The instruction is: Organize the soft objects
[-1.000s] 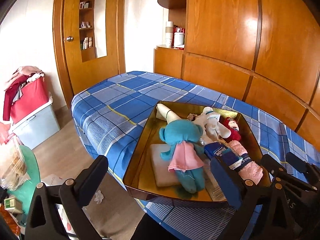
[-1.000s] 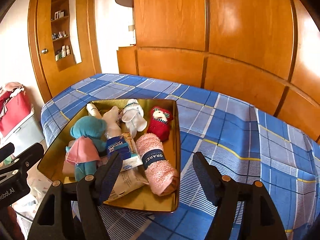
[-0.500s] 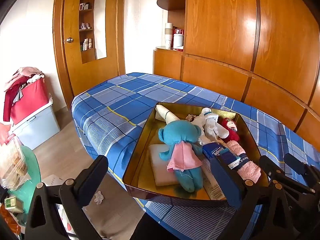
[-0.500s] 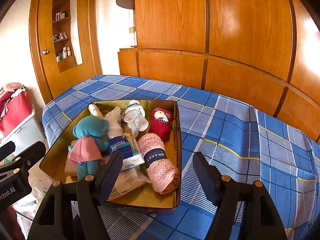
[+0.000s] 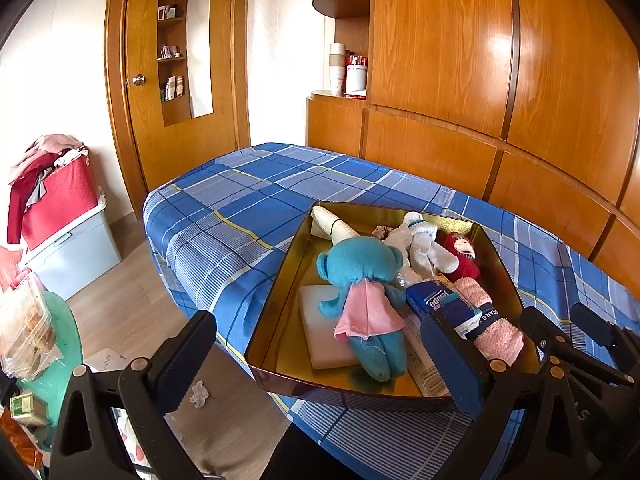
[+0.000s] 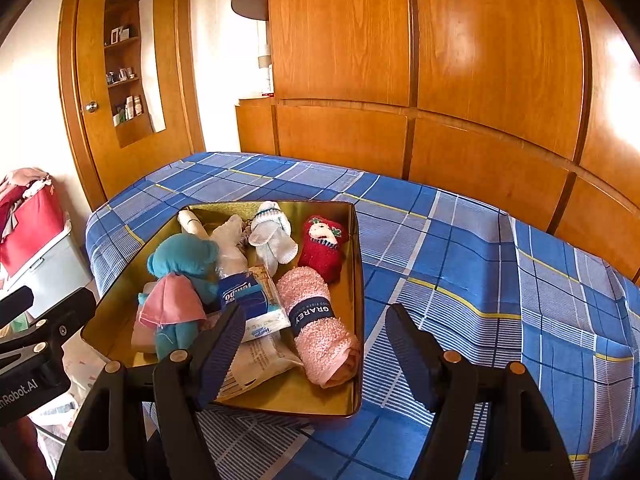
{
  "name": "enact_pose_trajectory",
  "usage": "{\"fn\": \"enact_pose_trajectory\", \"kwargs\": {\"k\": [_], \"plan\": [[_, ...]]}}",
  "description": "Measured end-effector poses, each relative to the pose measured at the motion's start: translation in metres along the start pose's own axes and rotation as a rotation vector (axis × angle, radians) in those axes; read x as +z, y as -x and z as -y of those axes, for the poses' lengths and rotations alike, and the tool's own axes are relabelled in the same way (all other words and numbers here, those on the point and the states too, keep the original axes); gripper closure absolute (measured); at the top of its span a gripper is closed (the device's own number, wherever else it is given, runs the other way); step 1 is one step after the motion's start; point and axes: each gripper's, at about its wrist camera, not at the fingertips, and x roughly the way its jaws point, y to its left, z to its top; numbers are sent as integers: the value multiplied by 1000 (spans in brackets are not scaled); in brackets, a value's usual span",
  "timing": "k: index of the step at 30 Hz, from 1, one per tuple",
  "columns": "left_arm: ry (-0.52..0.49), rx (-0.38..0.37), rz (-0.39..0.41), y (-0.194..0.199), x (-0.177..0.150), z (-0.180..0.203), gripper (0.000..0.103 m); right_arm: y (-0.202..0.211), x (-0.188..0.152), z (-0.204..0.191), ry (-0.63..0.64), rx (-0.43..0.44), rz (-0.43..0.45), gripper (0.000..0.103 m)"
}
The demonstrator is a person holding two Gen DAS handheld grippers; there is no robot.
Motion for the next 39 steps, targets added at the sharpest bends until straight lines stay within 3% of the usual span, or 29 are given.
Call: {"fn": "enact_pose_trajectory", "kwargs": {"k": [39], "plan": [[-2, 2, -9, 1, -1, 1, 0, 2, 0, -1, -8, -4, -1, 29]]}}
